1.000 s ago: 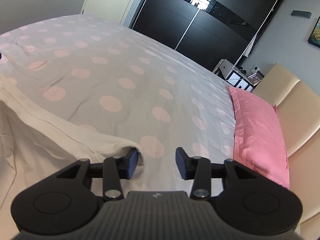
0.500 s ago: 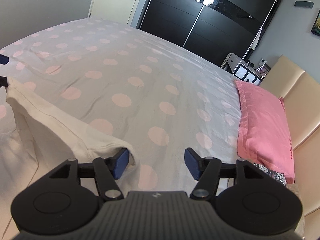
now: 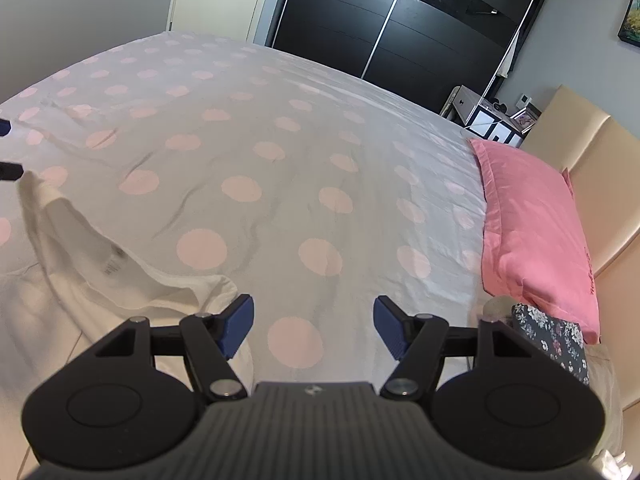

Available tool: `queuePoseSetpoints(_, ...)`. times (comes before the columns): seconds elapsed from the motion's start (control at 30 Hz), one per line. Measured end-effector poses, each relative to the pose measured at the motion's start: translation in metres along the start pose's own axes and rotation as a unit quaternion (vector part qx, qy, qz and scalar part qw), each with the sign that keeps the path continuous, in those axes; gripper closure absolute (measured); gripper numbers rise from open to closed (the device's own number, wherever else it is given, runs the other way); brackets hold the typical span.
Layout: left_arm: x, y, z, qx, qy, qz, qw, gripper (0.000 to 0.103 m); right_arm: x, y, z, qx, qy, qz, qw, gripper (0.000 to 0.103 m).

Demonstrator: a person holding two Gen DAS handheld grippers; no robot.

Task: Fold clothes
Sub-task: 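Lower the shirt onto the bed and open both grippers, then move both open grippers over the laid-out shirt toward its hem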

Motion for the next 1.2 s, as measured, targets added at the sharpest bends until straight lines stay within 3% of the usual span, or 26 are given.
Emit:
queuePoseSetpoints(0.17,-0.001,-0.008,-0.014,-0.020,0.067,-0.021,0.9973,0.050,-0.013,-0.007,-0.008,0.010,0.003,-0.013,1.000,0.034)
queuePoseSetpoints(0.37,-0.027,-0.007,-0.005,-0.026,0.048,-0.043,0.9976,0.050,-0.038,-0.017,-0.022,0.041,-0.022,-0.042,0.998,0.036)
queuePoseSetpoints(0.6,-0.081,0.000,0.054,-0.104,0.044,-0.087,0.9898,0.050,-0.080,-0.005,-0.052,0.097,-0.061,-0.075,0.991,0.040)
queuePoseSetpoints(0.7,-0.106,0.005,0.086,-0.128,0.039,-0.099,0.9861,0.050,-0.106,0.007,-0.076,0.102,-0.060,-0.081,0.990,0.040)
queuePoseSetpoints(0.87,-0.138,0.017,0.123,-0.133,0.033,-0.114,0.9840,0.050,-0.161,0.021,-0.115,0.049,-0.047,-0.107,0.992,0.040)
queuePoseSetpoints(1.03,-0.168,0.035,0.145,-0.112,0.049,-0.125,0.9845,0.050,-0.202,0.038,-0.133,-0.009,-0.062,-0.107,0.992,0.041)
queuePoseSetpoints(1.2,-0.200,0.039,0.161,-0.089,0.048,-0.153,0.9830,0.051,-0.221,0.043,-0.138,-0.026,-0.059,-0.106,0.992,0.070)
Point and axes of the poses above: each gripper's, at about its wrist camera, not at the fingertips, and y roughly against the way its jaws point, z to its right, x to its top, the point moved 10 cm from there along -y, roughly the way its jaws point, and after that the axes turned 2 degrees about y, right-handed, at the moved point
